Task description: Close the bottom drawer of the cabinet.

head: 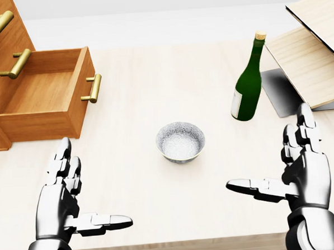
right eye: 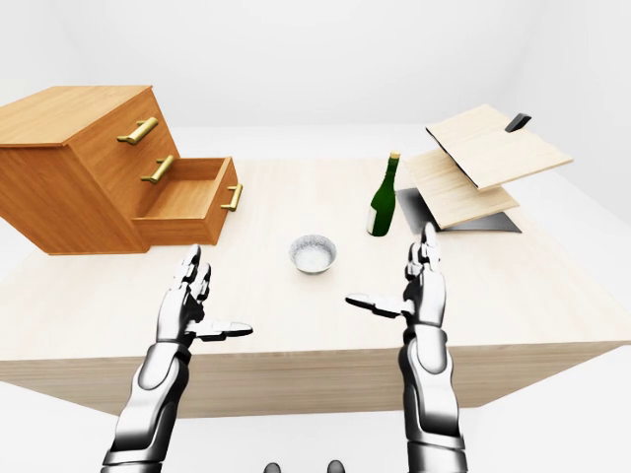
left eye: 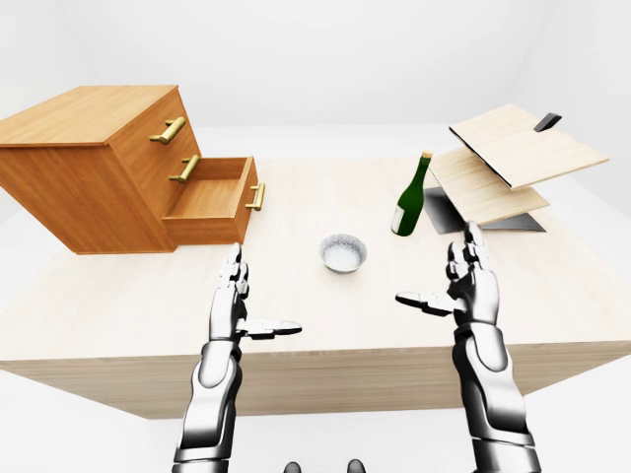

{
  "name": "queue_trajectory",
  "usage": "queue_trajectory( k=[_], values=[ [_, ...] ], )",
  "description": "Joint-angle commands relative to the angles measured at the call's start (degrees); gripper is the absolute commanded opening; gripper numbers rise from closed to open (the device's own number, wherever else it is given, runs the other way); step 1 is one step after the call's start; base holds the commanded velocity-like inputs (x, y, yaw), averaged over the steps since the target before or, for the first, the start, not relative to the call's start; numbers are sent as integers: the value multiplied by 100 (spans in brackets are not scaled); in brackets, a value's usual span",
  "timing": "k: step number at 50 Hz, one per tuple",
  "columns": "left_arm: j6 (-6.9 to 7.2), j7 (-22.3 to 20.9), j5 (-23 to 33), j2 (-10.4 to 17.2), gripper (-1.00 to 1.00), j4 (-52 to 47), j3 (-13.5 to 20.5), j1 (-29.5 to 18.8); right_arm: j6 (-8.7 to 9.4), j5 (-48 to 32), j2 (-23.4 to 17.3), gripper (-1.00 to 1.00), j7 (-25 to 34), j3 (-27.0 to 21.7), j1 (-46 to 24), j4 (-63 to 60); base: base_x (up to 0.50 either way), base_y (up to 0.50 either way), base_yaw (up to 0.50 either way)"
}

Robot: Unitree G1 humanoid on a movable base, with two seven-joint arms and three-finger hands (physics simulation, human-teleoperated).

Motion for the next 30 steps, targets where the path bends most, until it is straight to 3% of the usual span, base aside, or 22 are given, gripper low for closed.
queue_trajectory(
  k=[1,6,9,13,15,20,24,25,30],
  values=[
    [69,-10,-10,-5,100,-94,-13,22,-3,546,-106,100,-614,-496,-45,-464,0,0,0],
    [71,-10,-7,-1,100,-89,-7,10,-371,563,-60,100,-1198,-668,-23,-498,0,0,0],
    [77,-28,-42,-8,100,-96,-8,27,-443,616,-93,100,-1575,-794,-48,-505,0,0,0],
    [77,-27,-30,-15,100,-108,-29,41,-694,678,-109,100,-2133,-976,-58,-517,0,0,0],
    [69,-29,-34,-10,100,-91,-20,32,-694,650,-140,100,-2377,-992,-69,-537,0,0,0],
    [21,-30,-47,-2,100,-25,7,13,-694,713,-170,100,-2274,-891,-26,-525,0,0,0],
    [-33,-31,-49,-1,100,37,9,9,-694,781,-179,100,-1839,-801,68,-578,0,0,0],
    [-5,-36,-64,-4,100,3,8,23,-694,869,-168,100,-1573,-740,121,-581,0,0,0],
    [47,-31,-69,-9,100,-65,-7,43,-694,767,-128,100,-1426,-718,117,-585,0,0,0]
  ],
)
